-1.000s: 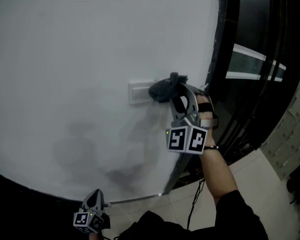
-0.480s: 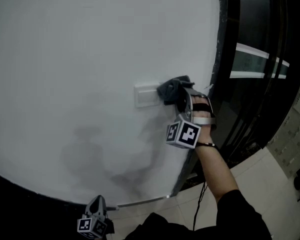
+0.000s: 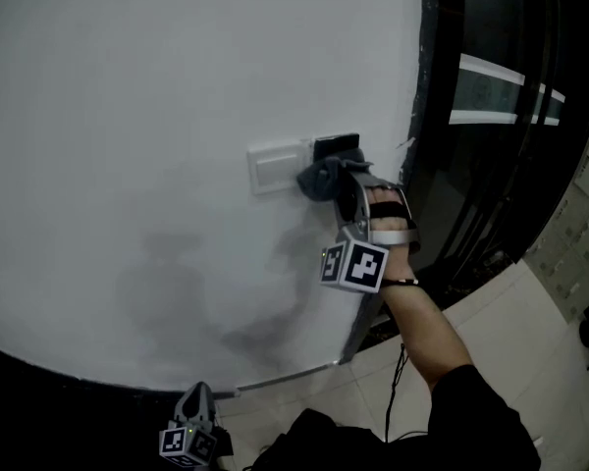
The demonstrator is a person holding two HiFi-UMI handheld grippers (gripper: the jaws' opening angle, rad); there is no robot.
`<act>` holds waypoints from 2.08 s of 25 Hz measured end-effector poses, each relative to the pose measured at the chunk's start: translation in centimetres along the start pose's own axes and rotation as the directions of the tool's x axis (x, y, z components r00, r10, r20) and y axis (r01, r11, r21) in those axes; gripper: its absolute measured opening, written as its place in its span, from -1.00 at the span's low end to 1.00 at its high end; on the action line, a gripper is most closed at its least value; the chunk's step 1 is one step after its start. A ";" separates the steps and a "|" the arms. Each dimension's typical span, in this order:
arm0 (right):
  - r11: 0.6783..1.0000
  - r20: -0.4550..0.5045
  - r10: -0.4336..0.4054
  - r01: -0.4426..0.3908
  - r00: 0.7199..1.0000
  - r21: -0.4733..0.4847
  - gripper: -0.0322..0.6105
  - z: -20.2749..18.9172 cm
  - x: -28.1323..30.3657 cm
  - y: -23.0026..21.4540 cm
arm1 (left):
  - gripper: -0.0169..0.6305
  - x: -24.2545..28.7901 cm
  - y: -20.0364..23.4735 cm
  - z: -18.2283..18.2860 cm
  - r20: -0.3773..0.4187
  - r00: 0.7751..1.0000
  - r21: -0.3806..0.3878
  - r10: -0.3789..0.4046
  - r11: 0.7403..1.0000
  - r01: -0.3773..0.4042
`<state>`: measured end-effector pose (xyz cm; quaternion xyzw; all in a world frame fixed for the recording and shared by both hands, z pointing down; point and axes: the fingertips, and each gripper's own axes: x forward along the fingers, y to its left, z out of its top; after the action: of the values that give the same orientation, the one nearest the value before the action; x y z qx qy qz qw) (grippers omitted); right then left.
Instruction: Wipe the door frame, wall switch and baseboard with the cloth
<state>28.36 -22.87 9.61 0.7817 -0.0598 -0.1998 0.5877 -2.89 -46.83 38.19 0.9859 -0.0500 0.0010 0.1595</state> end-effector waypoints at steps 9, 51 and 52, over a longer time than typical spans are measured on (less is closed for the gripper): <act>0.999 -0.011 0.037 -0.037 0.999 -0.005 -0.58 -0.3 -0.4 1.7 | -0.97 -0.4 -0.2 -0.9 -0.020 1.000 -0.010 -0.003 1.000 0.002; 0.187 0.811 0.351 -0.884 0.468 0.429 -0.58 20.6 -6.1 -0.7 | -0.97 -2.7 2.8 0.9 0.080 0.994 -0.055 0.072 0.996 -0.068; 0.147 0.815 0.363 -0.891 0.453 0.430 -0.58 20.5 -5.8 -0.1 | -0.97 -2.9 3.0 0.9 0.081 0.994 -0.057 0.079 0.996 -0.075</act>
<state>15.22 -39.25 6.23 0.7508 -0.6474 -0.0667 0.1126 -6.04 -49.70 38.21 0.9777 -0.0946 -0.0352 0.1839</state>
